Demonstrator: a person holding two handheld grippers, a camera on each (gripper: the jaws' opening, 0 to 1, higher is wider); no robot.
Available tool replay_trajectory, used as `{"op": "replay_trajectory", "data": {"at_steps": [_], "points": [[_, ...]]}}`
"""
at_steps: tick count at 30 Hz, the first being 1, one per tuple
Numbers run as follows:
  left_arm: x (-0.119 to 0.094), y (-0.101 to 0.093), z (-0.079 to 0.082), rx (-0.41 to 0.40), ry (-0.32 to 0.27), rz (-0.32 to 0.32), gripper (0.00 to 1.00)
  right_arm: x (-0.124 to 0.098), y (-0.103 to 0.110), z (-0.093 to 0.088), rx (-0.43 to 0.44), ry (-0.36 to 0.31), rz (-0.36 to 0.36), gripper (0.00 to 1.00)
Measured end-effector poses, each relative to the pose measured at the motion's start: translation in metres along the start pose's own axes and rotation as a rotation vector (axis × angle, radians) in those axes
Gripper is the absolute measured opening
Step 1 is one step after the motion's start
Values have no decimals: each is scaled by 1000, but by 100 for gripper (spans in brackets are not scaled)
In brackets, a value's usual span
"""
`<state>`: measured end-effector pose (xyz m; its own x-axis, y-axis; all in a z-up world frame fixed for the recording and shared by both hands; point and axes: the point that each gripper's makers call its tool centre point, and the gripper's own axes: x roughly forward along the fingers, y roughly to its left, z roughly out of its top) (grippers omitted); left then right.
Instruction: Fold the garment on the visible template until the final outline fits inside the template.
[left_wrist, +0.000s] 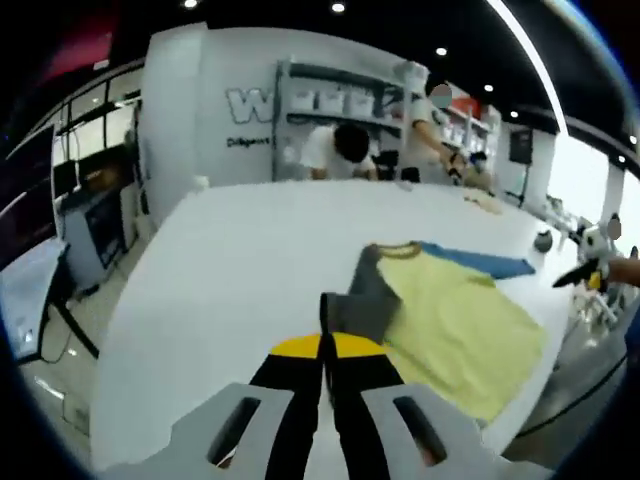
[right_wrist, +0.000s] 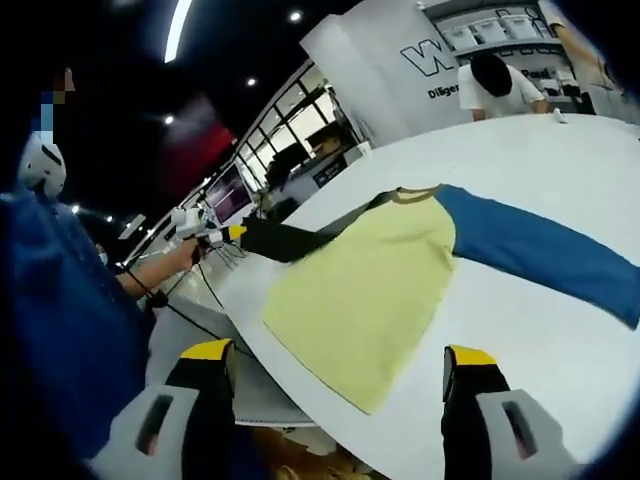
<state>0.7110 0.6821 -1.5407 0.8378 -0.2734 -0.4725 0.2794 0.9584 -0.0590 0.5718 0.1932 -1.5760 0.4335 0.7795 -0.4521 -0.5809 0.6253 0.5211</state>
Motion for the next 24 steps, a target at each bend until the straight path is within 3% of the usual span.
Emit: {"op": "replay_trajectory", "data": {"at_steps": [3, 11, 15, 24], "points": [[1, 17, 6, 34, 11, 36, 0, -1, 0, -1, 4, 9, -1, 85], [11, 36, 14, 73, 36, 44, 0, -2, -1, 3, 10, 9, -12, 84], [17, 47, 16, 67, 43, 47, 0, -1, -2, 3, 9, 14, -14, 84], [19, 92, 37, 40, 21, 110, 0, 6, 2, -1, 13, 41, -10, 84]]}}
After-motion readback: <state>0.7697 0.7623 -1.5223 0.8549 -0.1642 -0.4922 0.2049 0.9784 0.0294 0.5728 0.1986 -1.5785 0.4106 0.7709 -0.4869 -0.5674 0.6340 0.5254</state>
